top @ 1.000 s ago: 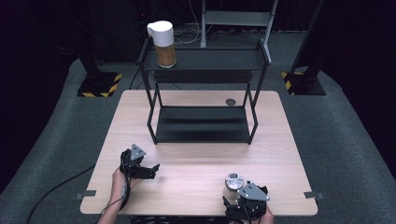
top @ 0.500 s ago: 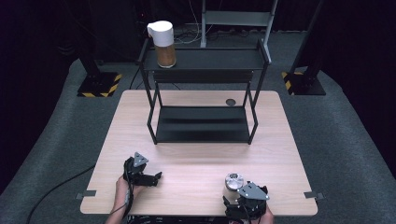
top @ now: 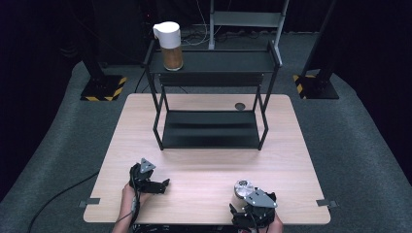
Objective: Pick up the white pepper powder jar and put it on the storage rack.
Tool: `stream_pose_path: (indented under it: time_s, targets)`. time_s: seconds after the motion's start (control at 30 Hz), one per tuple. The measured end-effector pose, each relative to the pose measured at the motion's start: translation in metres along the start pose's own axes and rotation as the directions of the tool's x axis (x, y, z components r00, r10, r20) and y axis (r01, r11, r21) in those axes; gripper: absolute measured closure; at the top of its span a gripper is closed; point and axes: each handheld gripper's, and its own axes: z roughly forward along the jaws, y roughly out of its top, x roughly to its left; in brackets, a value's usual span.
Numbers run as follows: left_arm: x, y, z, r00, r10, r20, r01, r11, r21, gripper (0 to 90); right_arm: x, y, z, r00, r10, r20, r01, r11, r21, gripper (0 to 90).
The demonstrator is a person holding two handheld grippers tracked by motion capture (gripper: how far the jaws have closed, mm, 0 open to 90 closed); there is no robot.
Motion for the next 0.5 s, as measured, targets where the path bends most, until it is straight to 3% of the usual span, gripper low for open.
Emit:
stream_pose_path:
  time_s: [0.5]
  targets:
    - [-0.0002, -0.0001, 0.0000, 1.0000, 0.001, -0.001, -0.001, 1.0000, 0.000, 0.0, -0.0025, -0.0009, 0.0053, 0.9999, 0.011, 0.006, -0.011, 1.000, 0.004, 0.0]
